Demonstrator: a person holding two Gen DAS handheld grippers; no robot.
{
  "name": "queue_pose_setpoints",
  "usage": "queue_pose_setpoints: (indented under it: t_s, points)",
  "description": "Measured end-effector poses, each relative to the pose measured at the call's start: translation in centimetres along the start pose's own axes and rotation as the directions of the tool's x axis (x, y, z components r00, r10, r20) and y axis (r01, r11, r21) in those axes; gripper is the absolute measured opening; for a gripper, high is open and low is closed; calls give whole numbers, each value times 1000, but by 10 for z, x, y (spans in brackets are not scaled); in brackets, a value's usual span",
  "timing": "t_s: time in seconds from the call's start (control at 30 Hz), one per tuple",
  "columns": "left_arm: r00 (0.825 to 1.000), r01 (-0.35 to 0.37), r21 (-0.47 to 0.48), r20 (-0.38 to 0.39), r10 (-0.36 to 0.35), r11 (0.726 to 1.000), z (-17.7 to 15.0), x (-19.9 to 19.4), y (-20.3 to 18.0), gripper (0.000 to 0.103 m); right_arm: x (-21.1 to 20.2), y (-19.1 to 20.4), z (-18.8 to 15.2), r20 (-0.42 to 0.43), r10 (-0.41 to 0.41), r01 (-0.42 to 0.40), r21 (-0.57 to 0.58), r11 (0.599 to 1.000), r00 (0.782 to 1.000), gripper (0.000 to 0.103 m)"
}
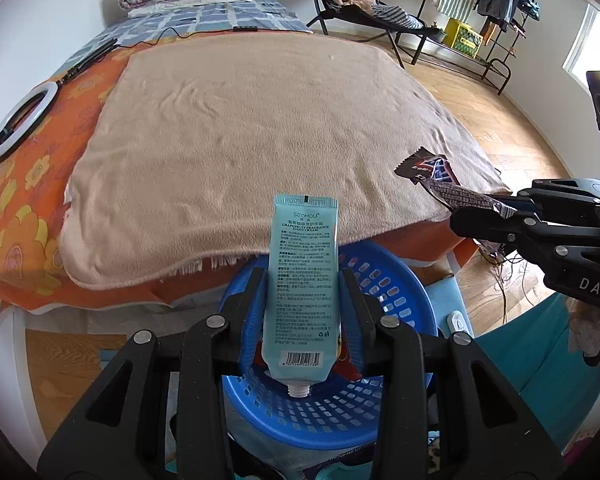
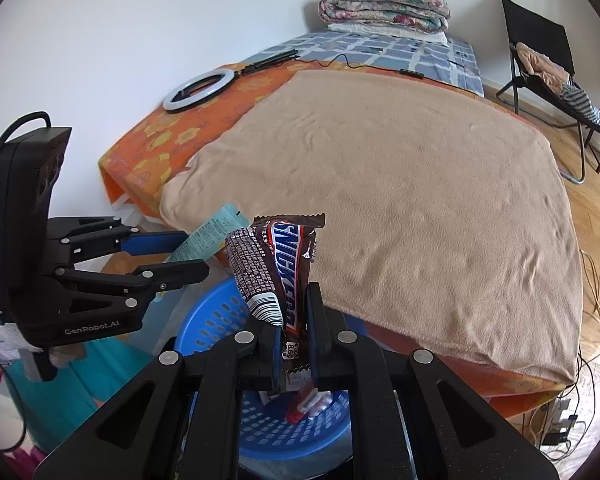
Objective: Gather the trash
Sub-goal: 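Lift the tube and Snickers bar and carry both over the blue basket, then open the left tool to drop the tube while the right tool drops the Snickers bar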
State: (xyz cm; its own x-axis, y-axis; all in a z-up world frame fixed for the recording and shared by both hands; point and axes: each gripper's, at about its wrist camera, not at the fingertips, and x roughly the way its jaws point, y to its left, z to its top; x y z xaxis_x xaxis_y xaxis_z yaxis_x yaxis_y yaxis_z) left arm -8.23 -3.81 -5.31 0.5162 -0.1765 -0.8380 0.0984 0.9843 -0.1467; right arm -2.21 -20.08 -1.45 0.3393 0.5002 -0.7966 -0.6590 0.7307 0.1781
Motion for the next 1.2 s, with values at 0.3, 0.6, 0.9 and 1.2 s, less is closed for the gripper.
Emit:
queue_pose_setpoints:
  t_s: [0.3,0.6,0.9,1.2]
  points:
    - [996,13,-23,-86,-15,1000,-32,26,-2,36,19,4,-36,-68,21,-18,35,999,997,9]
    - [991,8,-21,-136,-11,1000,-43,44,-1,36,38,4,-57,-121,31,-24,61,998,992,9]
    - [986,-10,-27,-166,5,1000,-45,55,3,36,56,3,-66,-156,37,-23,93,995,987,9]
    - [983,-23,-34,-184,17,999,-46,61,7,37,62,-5,-66,-162,23,-2,128,992,987,28]
